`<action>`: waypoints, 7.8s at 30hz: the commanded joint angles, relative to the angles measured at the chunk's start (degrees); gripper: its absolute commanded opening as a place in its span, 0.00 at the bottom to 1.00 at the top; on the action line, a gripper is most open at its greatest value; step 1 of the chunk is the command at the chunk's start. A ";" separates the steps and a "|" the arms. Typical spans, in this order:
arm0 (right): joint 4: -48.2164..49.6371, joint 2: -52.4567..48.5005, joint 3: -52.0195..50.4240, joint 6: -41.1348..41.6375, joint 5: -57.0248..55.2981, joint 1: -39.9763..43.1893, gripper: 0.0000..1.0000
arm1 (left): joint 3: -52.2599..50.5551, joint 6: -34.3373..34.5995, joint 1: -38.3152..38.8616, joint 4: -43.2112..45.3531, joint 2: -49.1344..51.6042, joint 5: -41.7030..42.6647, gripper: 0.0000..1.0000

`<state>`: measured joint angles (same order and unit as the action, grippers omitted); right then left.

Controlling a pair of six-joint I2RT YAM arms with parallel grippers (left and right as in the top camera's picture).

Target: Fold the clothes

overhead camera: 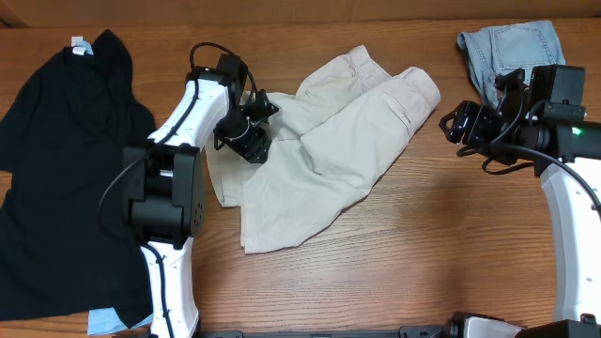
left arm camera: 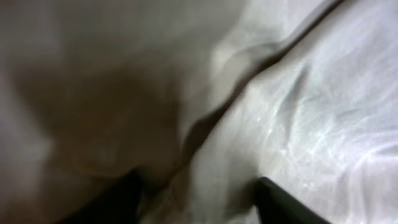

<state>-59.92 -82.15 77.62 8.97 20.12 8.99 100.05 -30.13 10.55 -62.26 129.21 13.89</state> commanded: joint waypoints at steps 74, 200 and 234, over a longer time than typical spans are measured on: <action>27.67 -31.04 13.05 8.57 -19.65 -19.26 0.70 | -39.58 55.52 37.27 1.57 -52.09 -3.63 0.04; 20.33 -36.11 12.35 -1.97 -29.00 -17.00 0.87 | -39.58 51.98 25.46 16.02 -51.95 -24.79 0.04; -19.58 -13.81 20.74 10.51 -20.90 -11.50 0.04 | -25.70 42.95 18.67 12.79 -51.58 -26.93 0.04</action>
<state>-74.50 -98.10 98.10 15.68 -2.20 -2.61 73.56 14.68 29.58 -47.62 78.28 -12.56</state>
